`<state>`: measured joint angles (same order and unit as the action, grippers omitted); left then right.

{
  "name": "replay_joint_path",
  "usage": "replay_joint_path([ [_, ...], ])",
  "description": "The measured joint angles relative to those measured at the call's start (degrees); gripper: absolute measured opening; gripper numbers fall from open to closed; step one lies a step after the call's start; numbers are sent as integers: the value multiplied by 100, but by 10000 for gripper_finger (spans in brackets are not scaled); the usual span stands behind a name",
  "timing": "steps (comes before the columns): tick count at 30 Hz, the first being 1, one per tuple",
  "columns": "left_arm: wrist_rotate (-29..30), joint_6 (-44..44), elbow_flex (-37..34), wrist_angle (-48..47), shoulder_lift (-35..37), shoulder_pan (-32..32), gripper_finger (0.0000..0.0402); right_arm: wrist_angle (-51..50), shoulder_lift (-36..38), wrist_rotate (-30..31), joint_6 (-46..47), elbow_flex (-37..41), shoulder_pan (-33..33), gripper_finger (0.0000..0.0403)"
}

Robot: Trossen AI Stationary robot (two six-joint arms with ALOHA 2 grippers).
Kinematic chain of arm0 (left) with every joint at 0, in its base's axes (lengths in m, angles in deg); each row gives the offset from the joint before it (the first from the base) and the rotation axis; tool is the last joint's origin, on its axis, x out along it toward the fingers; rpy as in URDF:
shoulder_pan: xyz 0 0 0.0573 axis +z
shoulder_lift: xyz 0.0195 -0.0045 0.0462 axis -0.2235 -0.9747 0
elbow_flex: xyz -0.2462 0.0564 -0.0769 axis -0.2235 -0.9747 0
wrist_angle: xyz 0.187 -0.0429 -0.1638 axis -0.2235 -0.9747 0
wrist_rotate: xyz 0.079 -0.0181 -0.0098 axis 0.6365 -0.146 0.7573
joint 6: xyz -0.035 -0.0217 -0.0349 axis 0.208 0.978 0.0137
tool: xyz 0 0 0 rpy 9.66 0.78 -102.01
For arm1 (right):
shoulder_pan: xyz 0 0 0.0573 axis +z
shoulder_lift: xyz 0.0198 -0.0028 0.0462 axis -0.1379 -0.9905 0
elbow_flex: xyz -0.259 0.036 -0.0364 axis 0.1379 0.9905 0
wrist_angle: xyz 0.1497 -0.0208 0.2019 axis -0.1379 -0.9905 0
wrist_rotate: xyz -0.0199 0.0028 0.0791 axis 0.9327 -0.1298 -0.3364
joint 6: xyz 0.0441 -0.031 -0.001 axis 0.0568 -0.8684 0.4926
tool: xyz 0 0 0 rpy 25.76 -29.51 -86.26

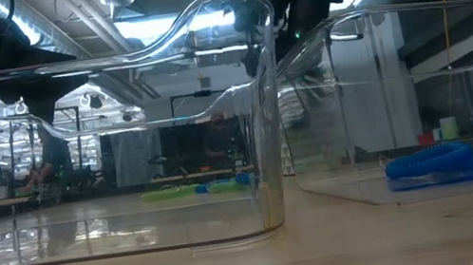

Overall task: Sort spring keychains
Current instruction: Put the green spring keychain into the left transparent bin

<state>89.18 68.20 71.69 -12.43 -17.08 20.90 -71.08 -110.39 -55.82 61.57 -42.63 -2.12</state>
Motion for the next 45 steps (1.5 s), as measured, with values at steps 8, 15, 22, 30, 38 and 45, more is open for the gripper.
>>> replay_joint_path([
  [8, 0, -1, 0, 0, 0, -1, 178, 633, 346, -545, -478, 0, 2, 11],
  [15, 0, 0, 0, 0, 0, -1, 178, 1156, 722, -1038, -581, 0, 112, 11],
  [22, 0, 0, 0, 0, 0, 0, 178, 1831, 1204, -1046, -726, 0, 249, 12],
  [30, 0, 0, 2, 0, 0, -1, 178, 2874, 1489, -1454, -501, 0, 335, 12],
  [38, 0, 0, 2, 0, 0, -1, 178, 3350, 1537, -1636, -109, 0, 464, 12],
  [45, 0, 0, 2, 0, 0, -2, 178, 3596, 1537, -1655, 88, 0, 617, 12],
])
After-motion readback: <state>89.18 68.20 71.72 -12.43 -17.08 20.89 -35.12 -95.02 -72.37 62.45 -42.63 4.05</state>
